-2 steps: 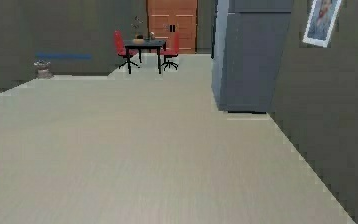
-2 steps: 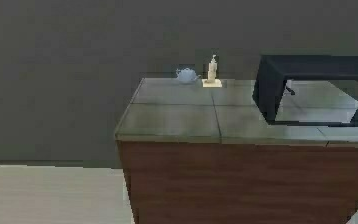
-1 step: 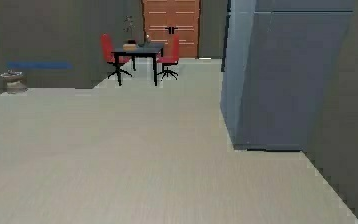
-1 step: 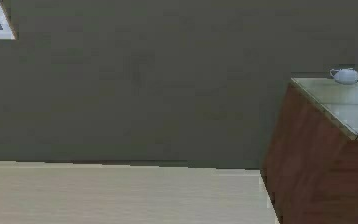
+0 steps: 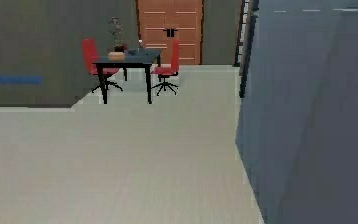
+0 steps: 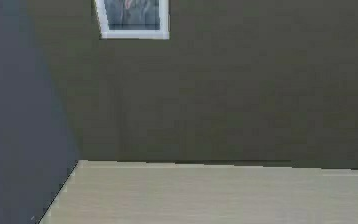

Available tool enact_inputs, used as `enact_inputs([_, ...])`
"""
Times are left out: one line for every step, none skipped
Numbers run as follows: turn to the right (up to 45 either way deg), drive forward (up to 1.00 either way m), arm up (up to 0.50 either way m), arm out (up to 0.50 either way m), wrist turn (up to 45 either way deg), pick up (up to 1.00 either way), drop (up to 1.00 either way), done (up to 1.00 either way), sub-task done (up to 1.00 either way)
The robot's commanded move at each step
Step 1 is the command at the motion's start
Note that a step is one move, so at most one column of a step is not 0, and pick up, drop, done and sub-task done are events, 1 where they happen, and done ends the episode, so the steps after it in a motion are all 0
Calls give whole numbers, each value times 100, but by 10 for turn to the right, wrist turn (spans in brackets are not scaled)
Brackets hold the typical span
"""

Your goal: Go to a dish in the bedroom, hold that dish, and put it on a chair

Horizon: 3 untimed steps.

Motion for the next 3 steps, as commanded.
enact_inputs([0, 65, 0, 0, 0, 0, 0, 0, 0])
enact_inputs([0, 100, 0, 0, 0, 0, 0, 0, 0])
enact_inputs([60, 0, 0, 0, 0, 0, 0, 0, 0])
